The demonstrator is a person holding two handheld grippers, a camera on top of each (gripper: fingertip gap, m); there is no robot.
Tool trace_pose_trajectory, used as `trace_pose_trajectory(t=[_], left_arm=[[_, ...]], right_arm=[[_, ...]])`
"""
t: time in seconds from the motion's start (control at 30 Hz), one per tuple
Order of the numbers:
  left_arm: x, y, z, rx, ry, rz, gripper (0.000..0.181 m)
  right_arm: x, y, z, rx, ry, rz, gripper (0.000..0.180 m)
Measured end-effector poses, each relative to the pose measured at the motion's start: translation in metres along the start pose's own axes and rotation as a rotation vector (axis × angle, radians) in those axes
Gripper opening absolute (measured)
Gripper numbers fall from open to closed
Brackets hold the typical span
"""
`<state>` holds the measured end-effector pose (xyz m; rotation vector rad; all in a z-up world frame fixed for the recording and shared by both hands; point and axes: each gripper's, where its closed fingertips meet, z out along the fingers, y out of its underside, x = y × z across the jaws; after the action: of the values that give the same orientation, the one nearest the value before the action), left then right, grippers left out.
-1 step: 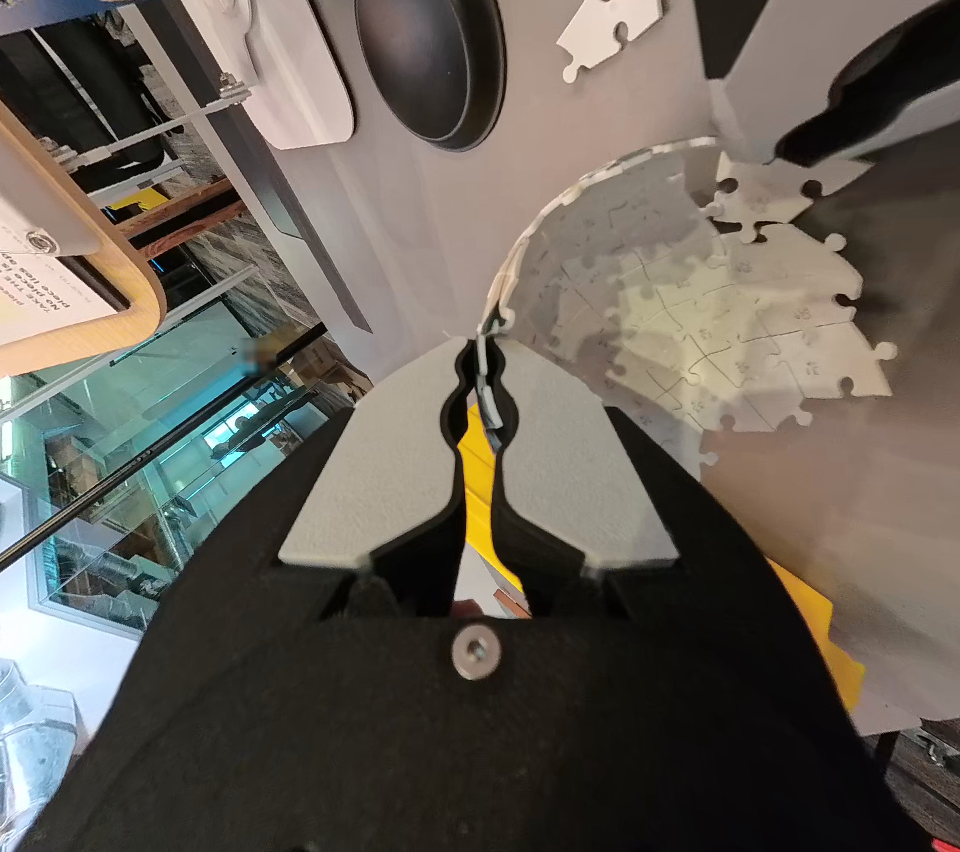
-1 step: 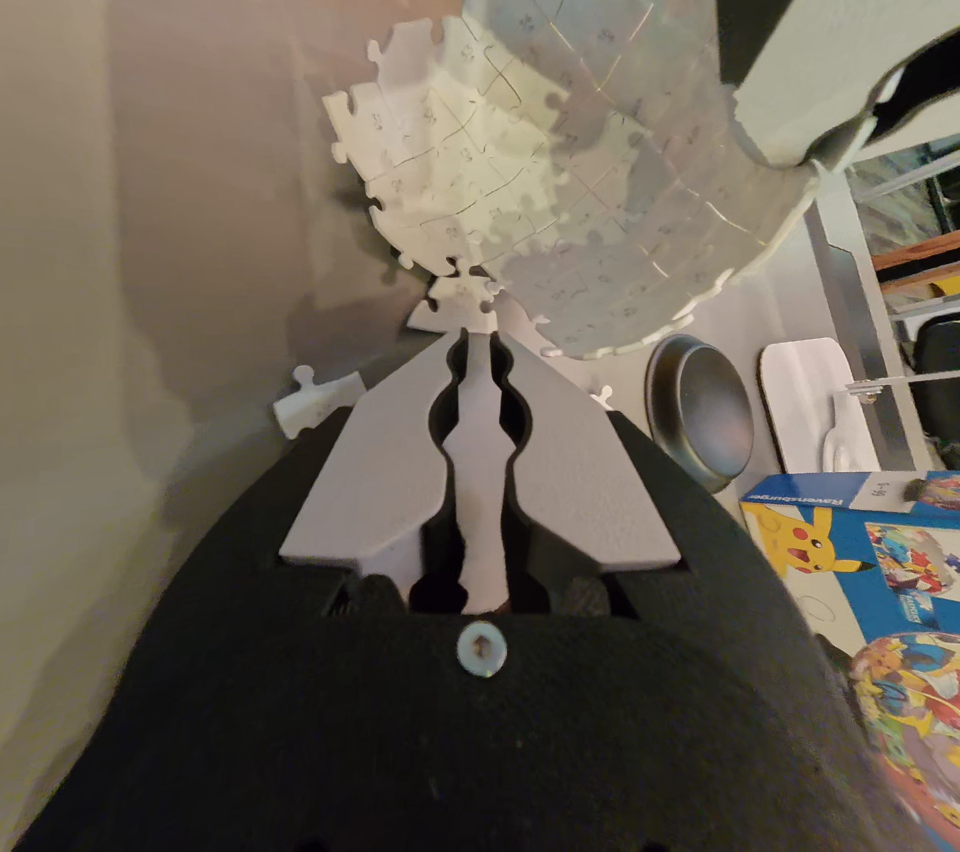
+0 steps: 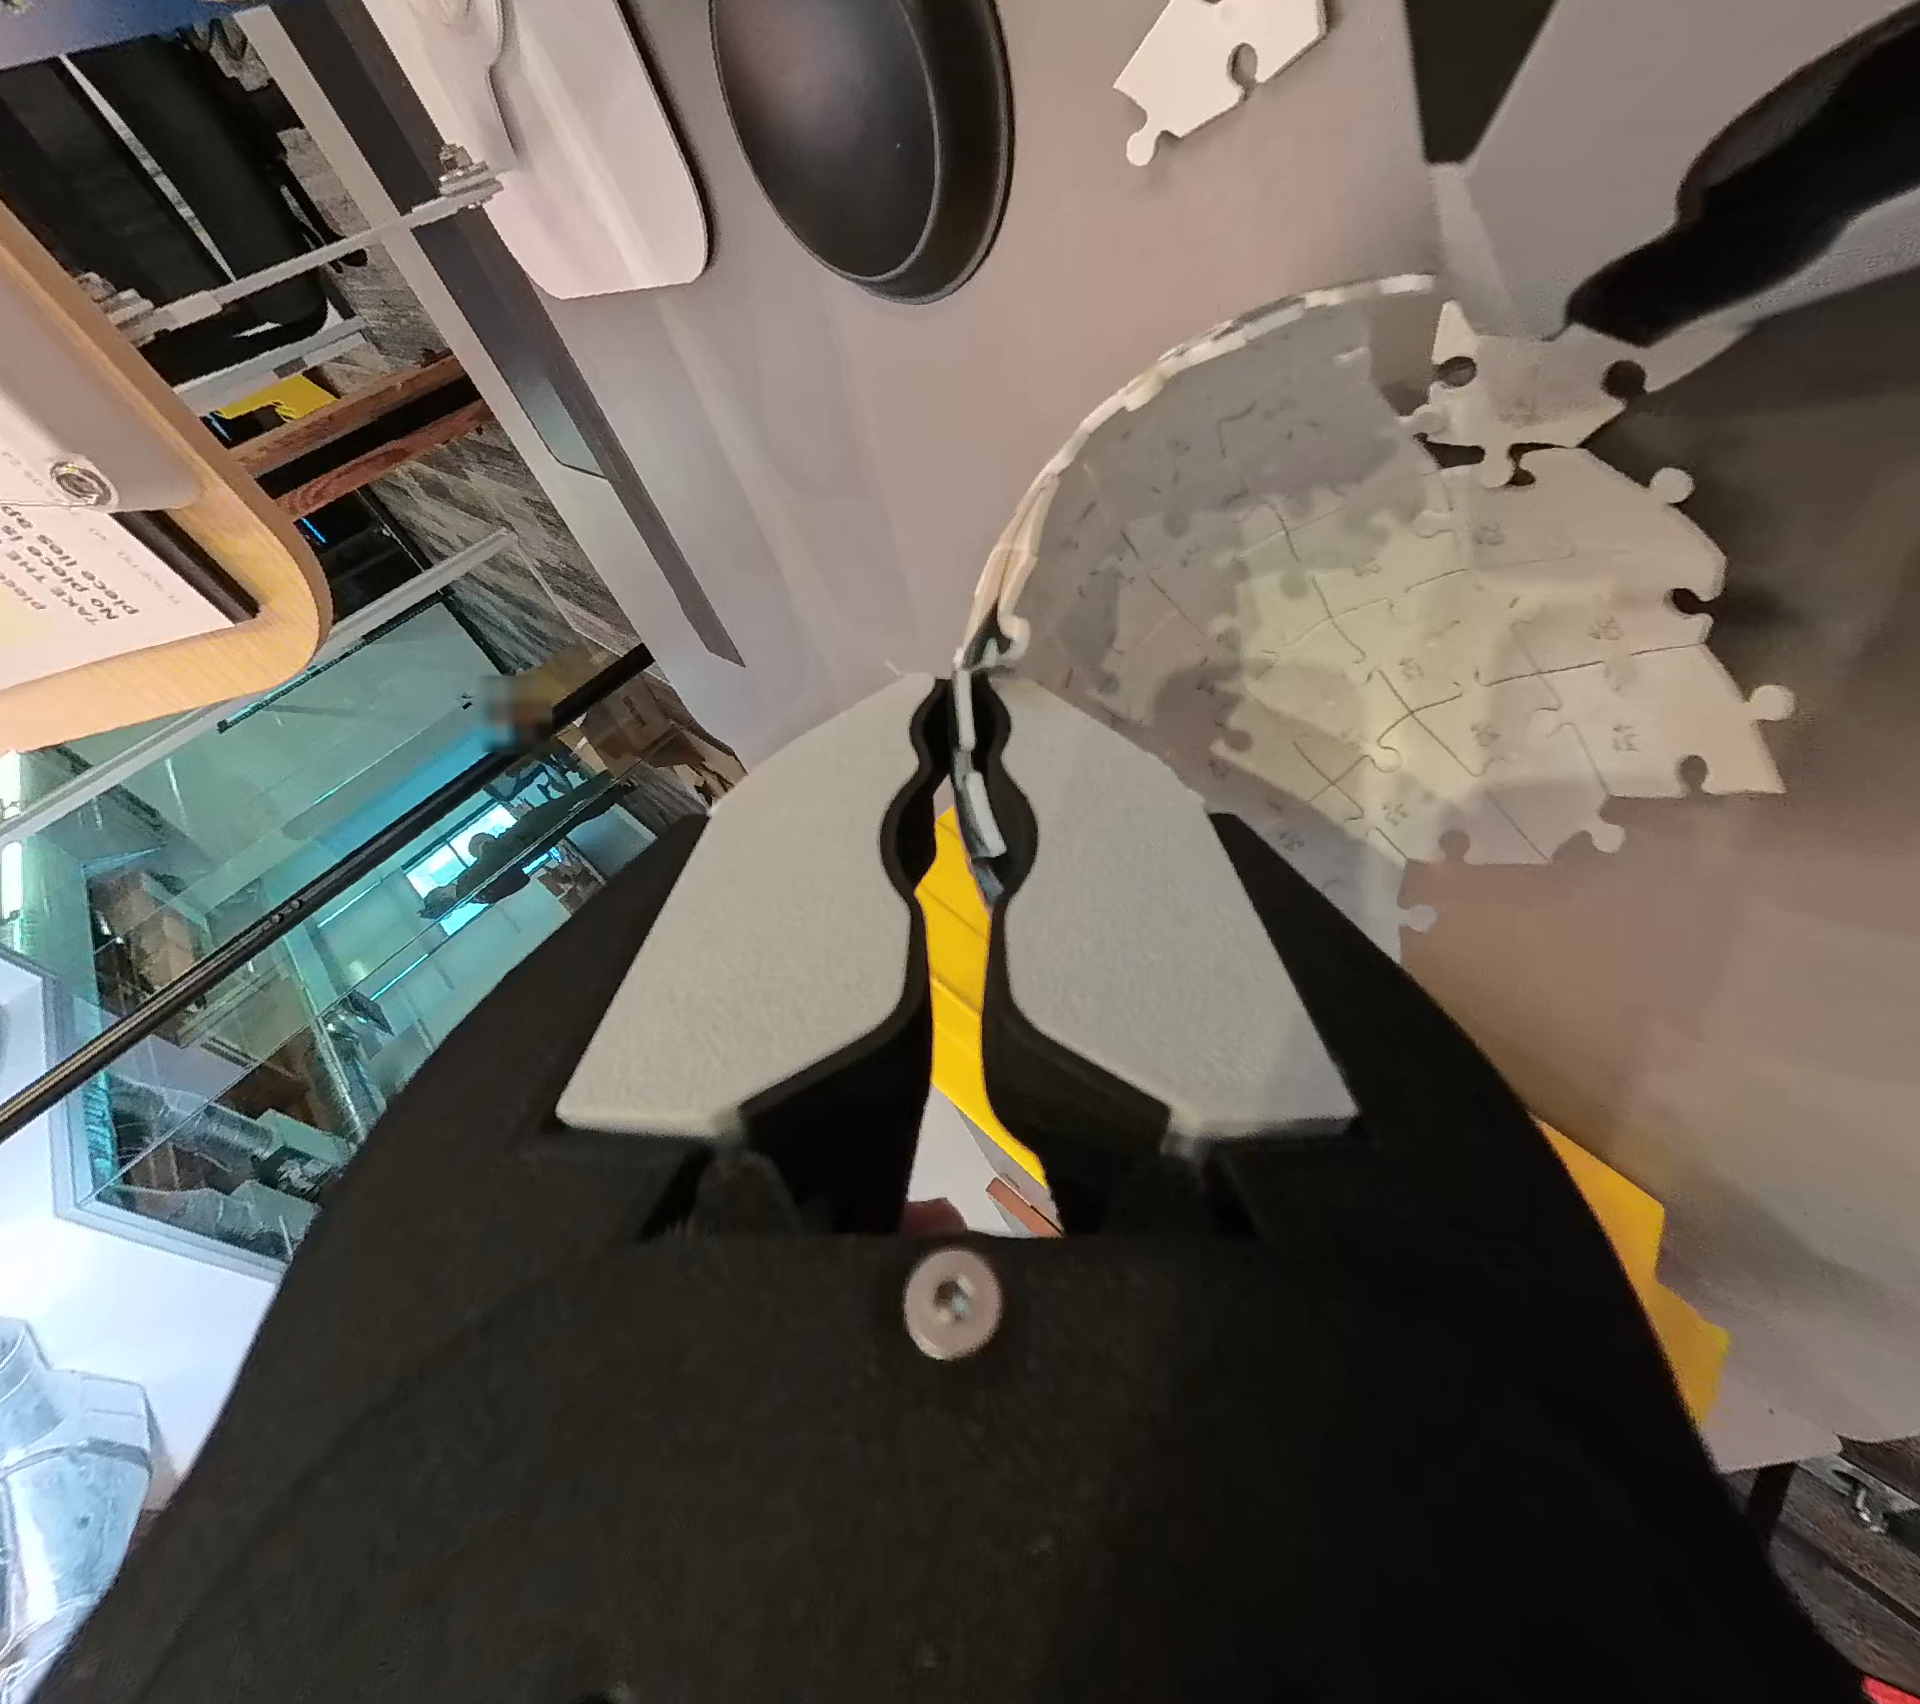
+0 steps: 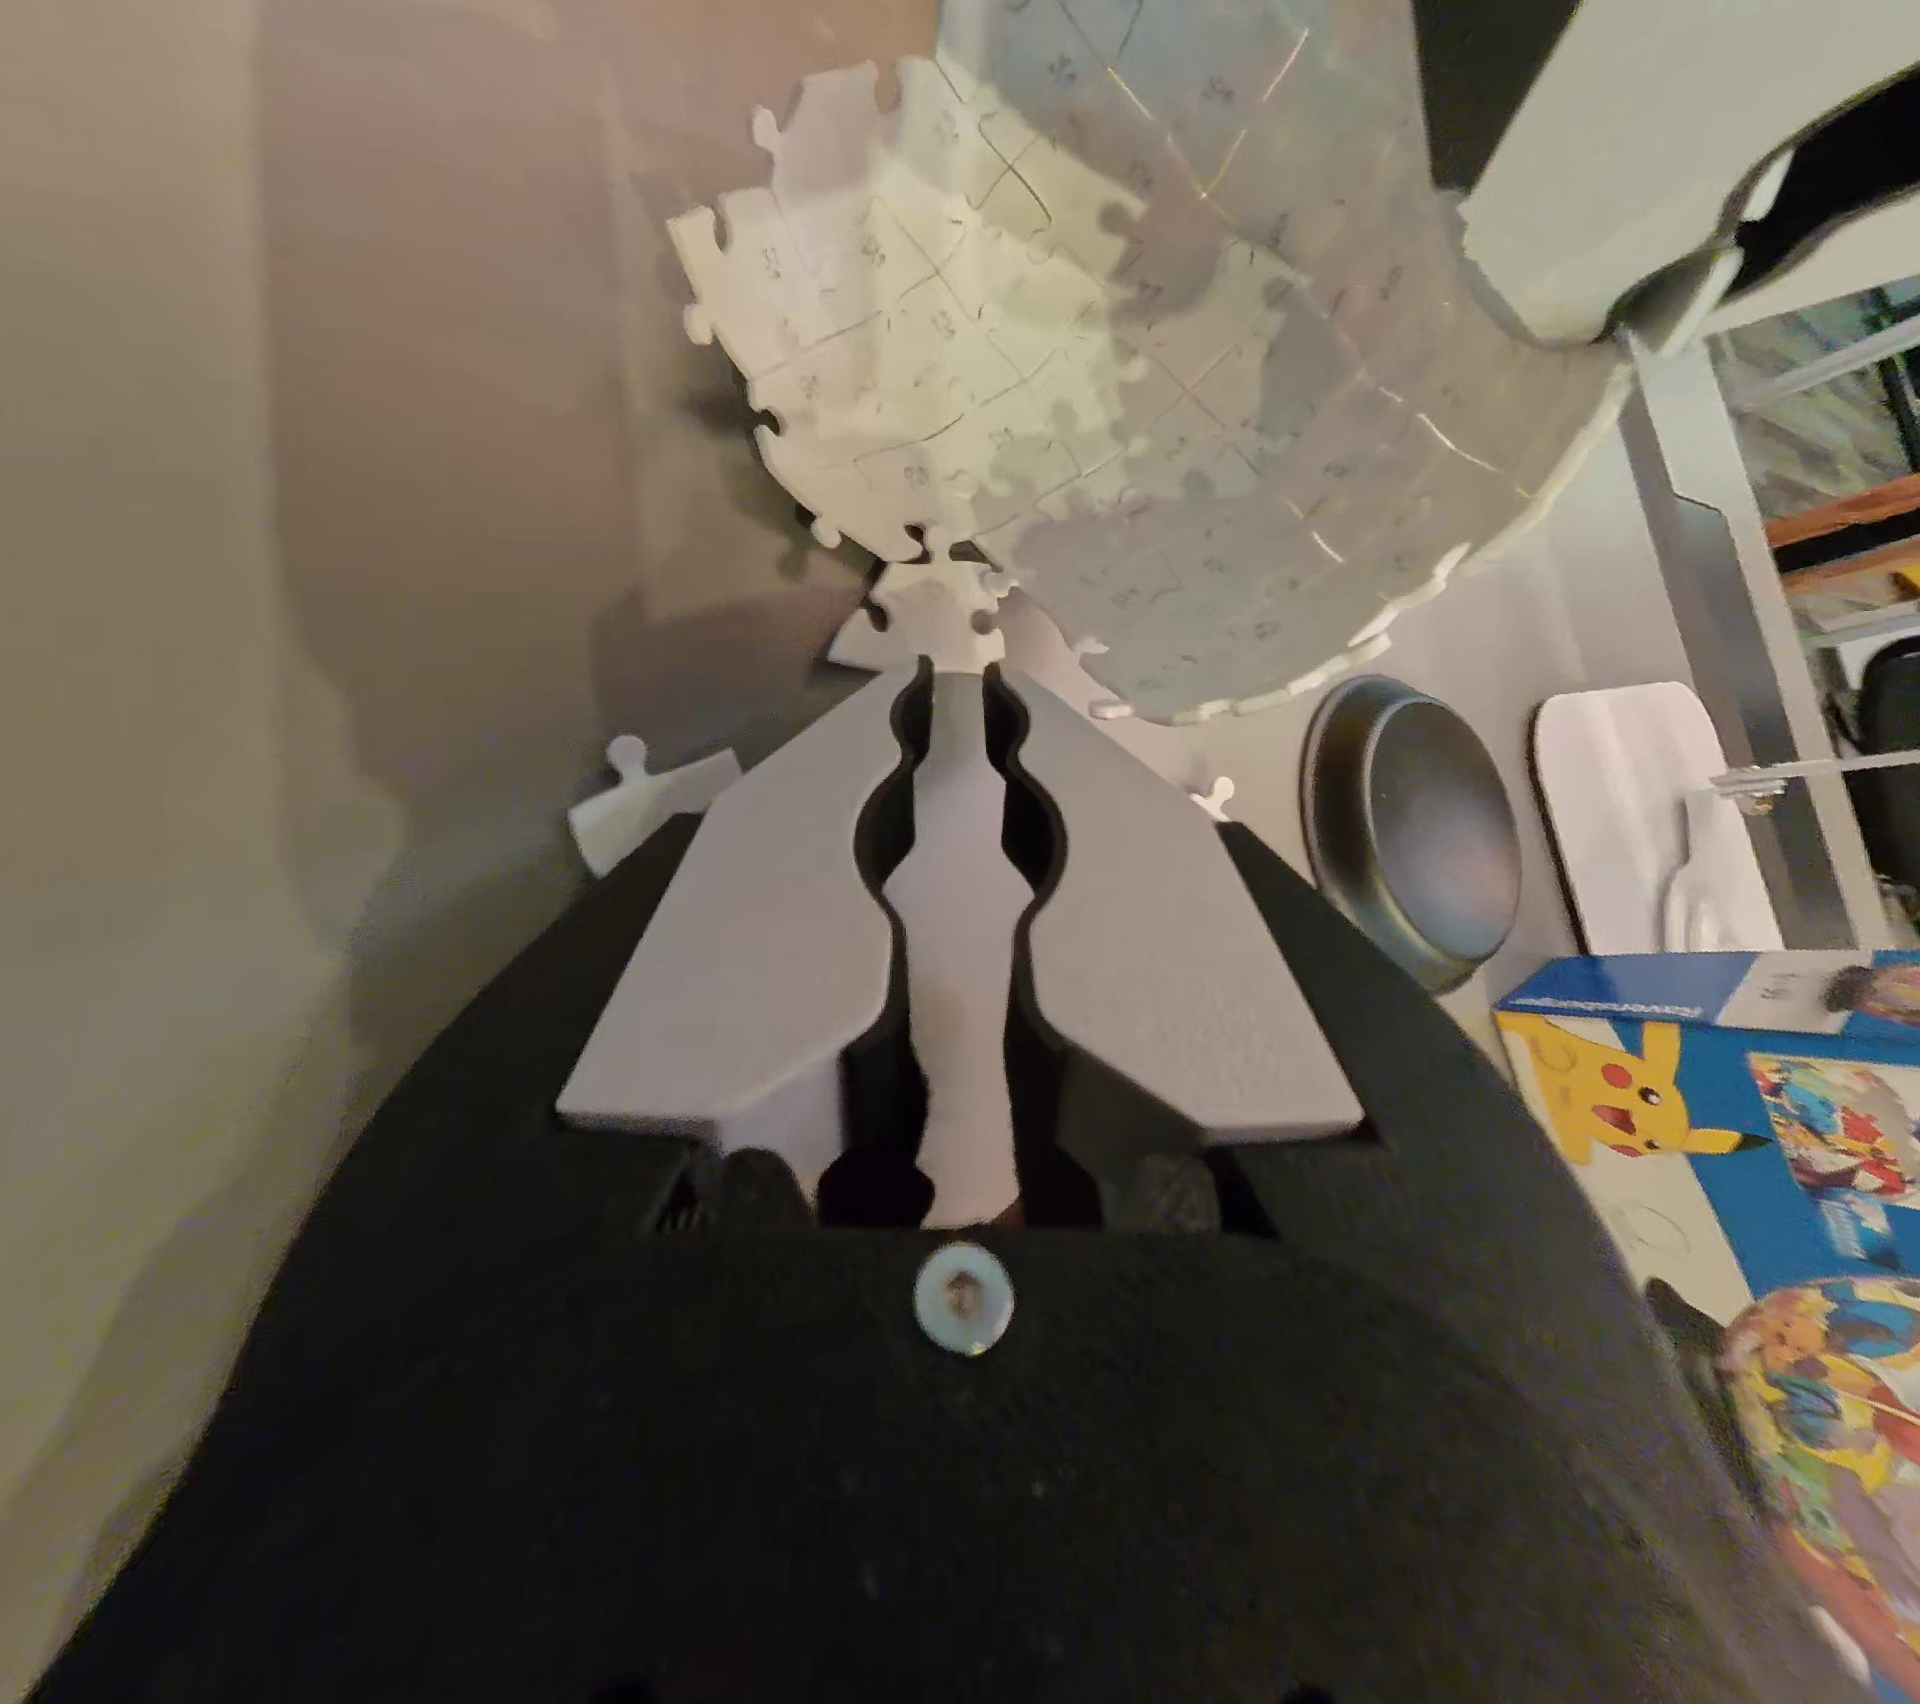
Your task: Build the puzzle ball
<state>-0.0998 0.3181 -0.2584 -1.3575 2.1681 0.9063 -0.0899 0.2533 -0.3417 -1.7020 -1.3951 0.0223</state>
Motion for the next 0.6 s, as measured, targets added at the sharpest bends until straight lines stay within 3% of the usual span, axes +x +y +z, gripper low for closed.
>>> trace_pose_trajectory(t=[0.37, 0.6], left_arm=[[-0.001, 0.0, 0.001, 0.003, 0.003, -0.015, 0.003], [-0.001, 0.001, 0.001, 0.006, 0.003, -0.018, 0.003]], right_arm=[[-0.013, -0.007, -0.002, 0.016, -0.073, 0.111, 0.022], [-0.008, 0.001, 0.002, -0.031, -0.047, 0.116, 0.005]])
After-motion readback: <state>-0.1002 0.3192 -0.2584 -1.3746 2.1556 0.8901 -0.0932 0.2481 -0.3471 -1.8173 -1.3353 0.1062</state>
